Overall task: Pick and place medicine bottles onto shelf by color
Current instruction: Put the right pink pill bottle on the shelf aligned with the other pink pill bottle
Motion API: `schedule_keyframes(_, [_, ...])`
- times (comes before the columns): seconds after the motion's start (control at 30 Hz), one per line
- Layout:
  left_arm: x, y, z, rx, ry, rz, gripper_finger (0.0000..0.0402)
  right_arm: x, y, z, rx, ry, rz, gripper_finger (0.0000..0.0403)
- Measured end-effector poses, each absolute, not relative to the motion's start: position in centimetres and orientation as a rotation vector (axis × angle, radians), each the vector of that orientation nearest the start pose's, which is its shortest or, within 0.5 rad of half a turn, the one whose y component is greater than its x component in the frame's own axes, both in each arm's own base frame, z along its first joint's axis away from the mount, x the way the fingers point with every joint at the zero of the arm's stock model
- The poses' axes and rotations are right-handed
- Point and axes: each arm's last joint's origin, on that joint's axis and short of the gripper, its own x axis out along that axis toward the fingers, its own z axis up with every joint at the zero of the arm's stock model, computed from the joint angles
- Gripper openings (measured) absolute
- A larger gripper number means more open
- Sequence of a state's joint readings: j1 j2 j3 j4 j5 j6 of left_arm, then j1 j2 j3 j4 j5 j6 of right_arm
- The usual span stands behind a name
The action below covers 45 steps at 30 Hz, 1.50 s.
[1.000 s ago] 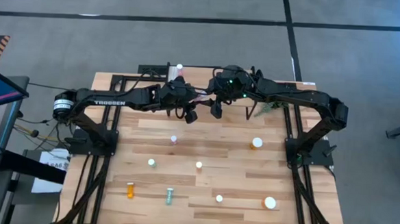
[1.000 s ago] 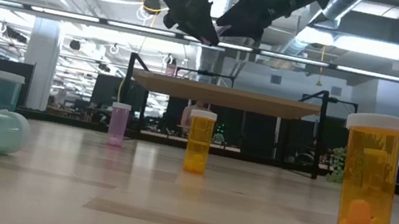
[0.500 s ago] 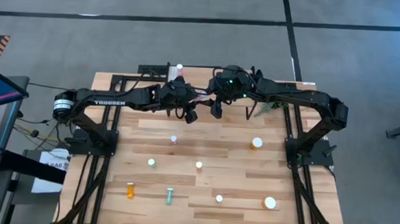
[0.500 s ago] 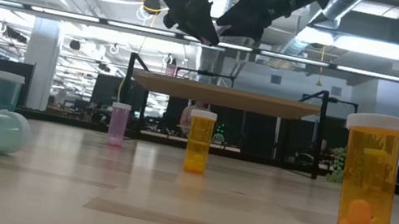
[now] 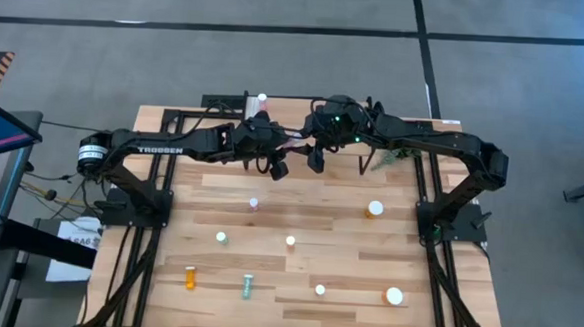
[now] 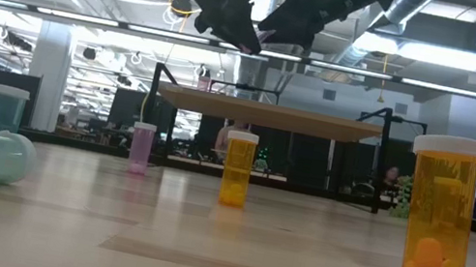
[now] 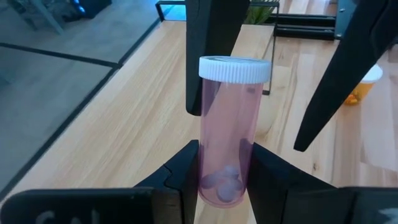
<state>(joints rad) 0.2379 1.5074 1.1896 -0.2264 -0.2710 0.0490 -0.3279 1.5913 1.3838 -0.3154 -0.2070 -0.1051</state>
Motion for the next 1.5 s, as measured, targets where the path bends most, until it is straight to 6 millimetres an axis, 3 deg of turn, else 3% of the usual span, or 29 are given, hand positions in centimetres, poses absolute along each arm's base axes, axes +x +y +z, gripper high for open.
schedule_keyframes(0.4, [32.6, 8.7, 29.9, 0.059, 0.551, 0.489, 0.0067, 34.2, -11.1, 32.7, 0.034, 0.528, -0.112, 0.023])
schedule_keyframes(0.67, [32.5, 8.8, 29.9, 0.06, 0.546, 0.523, 0.009, 33.9, -11.1, 32.7, 0.039, 0.549, -0.115, 0.023])
schedule_keyframes(1.27, [32.8, 9.1, 30.8, 0.075, 0.446, 0.618, 0.0087, 30.9, -10.5, 34.3, 0.05, 0.624, -0.123, 0.023])
schedule_keyframes(1.5, [31.4, 9.6, 28.3, 0.06, 0.326, 0.712, 0.0087, 30.7, -10.3, 33.0, 0.052, 0.677, -0.111, 0.023])
